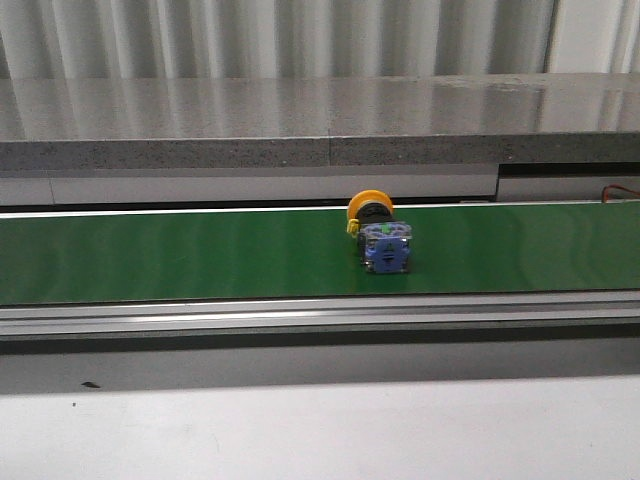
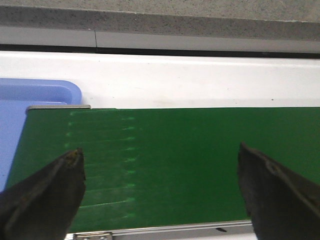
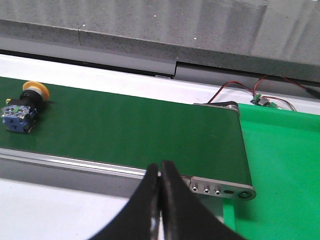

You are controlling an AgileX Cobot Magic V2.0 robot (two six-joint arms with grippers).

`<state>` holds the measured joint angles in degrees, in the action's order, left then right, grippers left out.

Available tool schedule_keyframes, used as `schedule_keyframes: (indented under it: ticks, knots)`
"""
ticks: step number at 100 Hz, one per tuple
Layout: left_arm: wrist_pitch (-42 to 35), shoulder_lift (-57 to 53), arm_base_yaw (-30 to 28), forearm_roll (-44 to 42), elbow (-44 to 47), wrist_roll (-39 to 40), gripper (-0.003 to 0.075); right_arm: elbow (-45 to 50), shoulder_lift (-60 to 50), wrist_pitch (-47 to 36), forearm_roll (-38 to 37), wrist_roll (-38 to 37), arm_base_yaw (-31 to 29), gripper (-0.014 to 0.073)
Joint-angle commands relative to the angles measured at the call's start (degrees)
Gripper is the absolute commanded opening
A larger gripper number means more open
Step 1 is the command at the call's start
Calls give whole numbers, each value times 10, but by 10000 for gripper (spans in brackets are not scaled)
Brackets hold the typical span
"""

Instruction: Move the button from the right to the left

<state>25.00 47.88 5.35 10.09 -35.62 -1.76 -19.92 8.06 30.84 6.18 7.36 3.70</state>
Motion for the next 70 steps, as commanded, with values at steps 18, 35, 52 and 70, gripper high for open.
schedule_keyframes:
  ticks: [18,35,52,70]
  knots:
    - [82,97,36,56,-107,-2,584,-13,6,-49,-5,7,0,-66]
    - [126,175,102,75,-177,-1,584,-13,6,-48,-5,7,0,-66]
    - [191,268,160,86,-267,23,584,-13,6,-48,-5,7,0,-66]
    - [265,362,193,86,-355,56,584,-13,6,-48,-5,7,0,-66]
